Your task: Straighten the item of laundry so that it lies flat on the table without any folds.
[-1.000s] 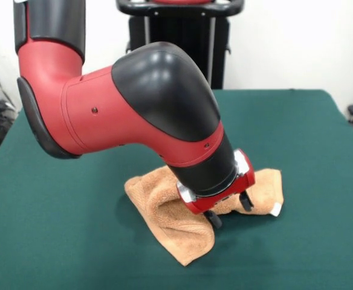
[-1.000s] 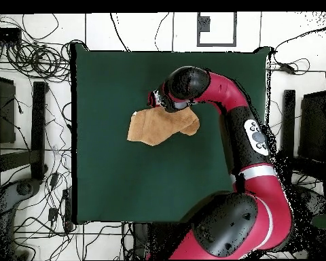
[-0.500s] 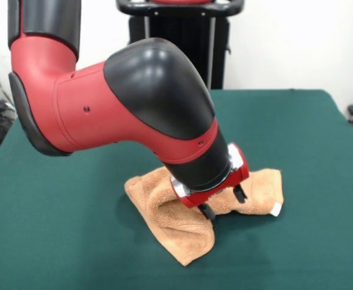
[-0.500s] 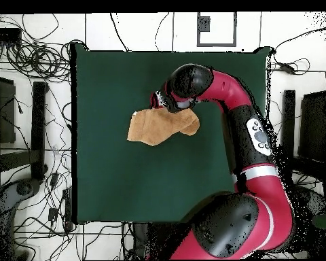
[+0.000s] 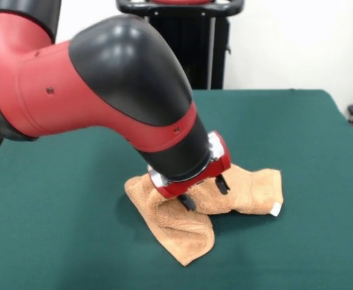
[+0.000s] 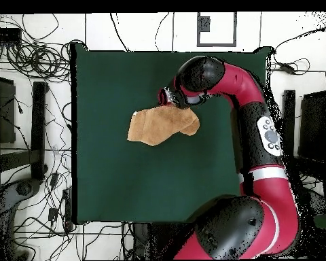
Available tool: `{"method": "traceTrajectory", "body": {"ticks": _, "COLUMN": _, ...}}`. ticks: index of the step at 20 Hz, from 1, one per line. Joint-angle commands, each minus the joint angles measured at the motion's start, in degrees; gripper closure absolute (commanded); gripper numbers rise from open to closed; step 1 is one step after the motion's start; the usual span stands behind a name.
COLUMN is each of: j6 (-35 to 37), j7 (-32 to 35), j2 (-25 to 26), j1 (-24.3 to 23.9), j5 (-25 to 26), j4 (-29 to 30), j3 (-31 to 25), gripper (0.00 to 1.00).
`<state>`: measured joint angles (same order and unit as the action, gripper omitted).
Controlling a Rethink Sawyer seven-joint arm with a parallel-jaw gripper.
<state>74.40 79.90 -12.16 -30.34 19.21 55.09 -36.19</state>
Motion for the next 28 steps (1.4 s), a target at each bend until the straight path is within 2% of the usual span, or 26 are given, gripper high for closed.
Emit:
{"method": "traceTrajectory", "body": {"ticks": 1, "j6": 3.97, "j7": -17.42, "j2": 0.13, "j1": 0.21, "j5": 1.52, "j4": -1.45, "j3": -3.34, "gripper": 0.0}}
{"method": "traceTrajectory", "body": {"ticks": 9, "j6": 2.45, "j7": -16.4, "j2": -0.52, "j1": 0.36, "j5": 1.76, "j4": -0.35, "j3": -3.03, "gripper": 0.0}}
{"method": "traceTrajectory", "body": {"ticks": 19, "j6": -3.1, "j7": -15.11, "j2": -2.49, "j1": -0.81, "j5": 1.06, "j4": 7.7, "j3": -3.92, "gripper": 0.0}}
{"method": "traceTrajectory", "body": {"ticks": 25, "j6": -3.53, "j7": -16.89, "j2": -0.95, "j1": -1.13, "j5": 1.33, "j4": 7.38, "j3": -4.62, "gripper": 0.0}}
{"method": "traceTrajectory", "body": {"ticks": 28, "j6": -1.04, "j7": -21.36, "j2": 0.91, "j1": -1.09, "j5": 0.94, "j4": 6.05, "j3": -6.31, "gripper": 0.0}}
